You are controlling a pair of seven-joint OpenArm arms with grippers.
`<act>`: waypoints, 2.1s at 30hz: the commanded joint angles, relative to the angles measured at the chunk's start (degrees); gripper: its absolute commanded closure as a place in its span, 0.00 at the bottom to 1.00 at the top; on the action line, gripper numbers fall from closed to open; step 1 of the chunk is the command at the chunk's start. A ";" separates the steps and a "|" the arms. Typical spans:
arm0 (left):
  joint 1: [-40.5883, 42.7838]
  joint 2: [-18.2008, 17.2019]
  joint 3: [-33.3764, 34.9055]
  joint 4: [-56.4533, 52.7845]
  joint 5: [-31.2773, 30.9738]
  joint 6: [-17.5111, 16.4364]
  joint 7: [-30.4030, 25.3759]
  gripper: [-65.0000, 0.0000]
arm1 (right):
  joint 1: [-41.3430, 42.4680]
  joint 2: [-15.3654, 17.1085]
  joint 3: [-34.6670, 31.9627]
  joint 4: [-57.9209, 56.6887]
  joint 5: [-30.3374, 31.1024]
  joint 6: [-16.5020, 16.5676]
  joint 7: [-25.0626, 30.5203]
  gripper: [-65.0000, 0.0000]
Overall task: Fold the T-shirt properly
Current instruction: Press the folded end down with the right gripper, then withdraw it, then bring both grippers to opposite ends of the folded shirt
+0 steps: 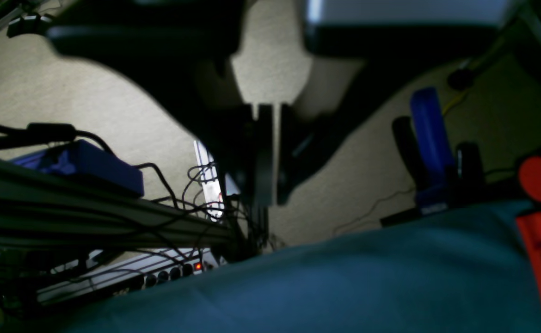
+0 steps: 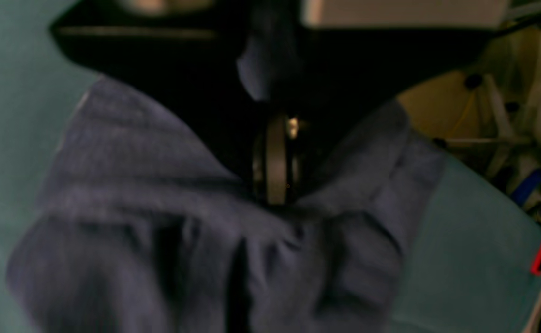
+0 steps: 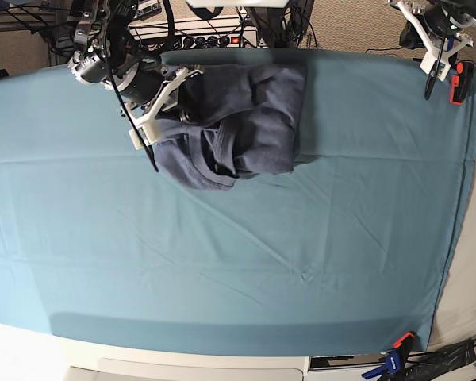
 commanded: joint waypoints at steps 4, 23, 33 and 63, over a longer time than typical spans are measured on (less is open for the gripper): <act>0.61 -0.48 -0.39 0.87 -0.61 -0.20 -0.66 0.97 | 0.31 0.17 0.02 6.75 1.44 0.35 1.44 1.00; -6.51 -3.74 4.15 0.87 -9.09 -7.41 4.92 0.97 | 7.19 0.20 0.02 15.39 -18.69 -8.31 13.11 1.00; -15.15 -4.87 22.49 0.85 3.91 -5.95 1.81 0.97 | 10.05 0.52 0.07 4.52 -22.88 -9.16 15.87 1.00; -20.63 0.07 38.25 0.81 8.00 -4.22 -2.62 1.00 | 33.35 0.48 0.00 -27.87 -25.20 -7.13 14.53 1.00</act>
